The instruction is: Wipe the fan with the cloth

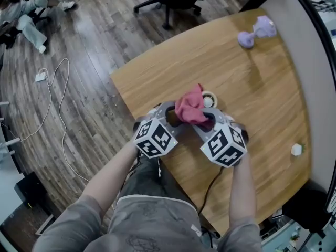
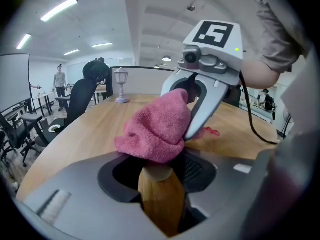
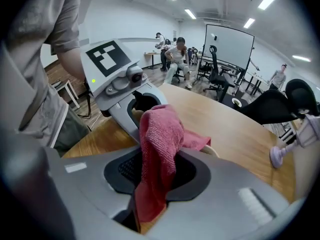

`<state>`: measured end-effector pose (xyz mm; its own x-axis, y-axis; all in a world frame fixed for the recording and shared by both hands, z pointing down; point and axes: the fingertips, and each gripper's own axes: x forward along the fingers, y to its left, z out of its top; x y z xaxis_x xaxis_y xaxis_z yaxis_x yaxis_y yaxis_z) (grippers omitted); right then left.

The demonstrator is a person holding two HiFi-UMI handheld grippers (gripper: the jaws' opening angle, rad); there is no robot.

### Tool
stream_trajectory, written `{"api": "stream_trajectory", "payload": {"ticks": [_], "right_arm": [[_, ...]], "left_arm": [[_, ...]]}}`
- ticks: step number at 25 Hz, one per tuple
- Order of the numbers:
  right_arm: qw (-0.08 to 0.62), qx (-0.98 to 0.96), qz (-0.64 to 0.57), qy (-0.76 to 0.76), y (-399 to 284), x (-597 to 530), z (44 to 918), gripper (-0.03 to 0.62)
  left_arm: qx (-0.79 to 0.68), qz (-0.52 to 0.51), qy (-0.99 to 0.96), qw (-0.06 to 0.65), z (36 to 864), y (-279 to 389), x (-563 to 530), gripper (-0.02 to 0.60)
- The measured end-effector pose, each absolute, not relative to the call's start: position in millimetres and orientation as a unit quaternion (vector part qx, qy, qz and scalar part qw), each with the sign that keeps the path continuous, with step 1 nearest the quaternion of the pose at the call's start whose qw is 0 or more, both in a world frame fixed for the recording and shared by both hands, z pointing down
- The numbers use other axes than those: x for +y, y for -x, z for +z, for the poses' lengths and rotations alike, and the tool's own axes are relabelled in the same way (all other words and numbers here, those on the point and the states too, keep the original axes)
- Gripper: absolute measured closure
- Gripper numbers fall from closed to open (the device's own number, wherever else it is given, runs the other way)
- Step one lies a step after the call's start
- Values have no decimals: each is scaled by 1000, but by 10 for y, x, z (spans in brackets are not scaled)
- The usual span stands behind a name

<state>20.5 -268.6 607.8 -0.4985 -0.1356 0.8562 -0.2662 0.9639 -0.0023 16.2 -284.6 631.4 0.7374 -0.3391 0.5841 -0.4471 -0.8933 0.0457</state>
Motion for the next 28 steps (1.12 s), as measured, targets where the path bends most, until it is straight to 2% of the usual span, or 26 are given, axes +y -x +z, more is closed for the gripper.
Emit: {"api": "stream_trajectory", "payload": {"ticks": [5, 9, 15, 20, 23, 28], "right_arm": [[468, -853, 127, -194, -483, -2906, 6033, 482], [411, -848, 189, -275, -730, -3148, 5972, 480], [410, -814, 148, -384, -927, -3440, 5900, 480], [435, -821, 101, -354, -606, -3287, 5961, 480], [421, -856, 80, -289, -319, -3087, 5957, 480], [445, -868, 97, -197, -197, -2740, 6101, 481]], "left_arm": [[-211, 294, -927, 94, 6322, -165, -2839, 403], [-211, 294, -927, 92, 6318, -167, -2840, 403], [-212, 295, -927, 91, 6320, -160, -2843, 403], [-211, 295, -927, 94, 6317, -155, -2839, 403], [-208, 295, -927, 102, 6323, -154, -2847, 403], [-201, 296, -928, 101, 6322, -163, -2838, 403]]}}
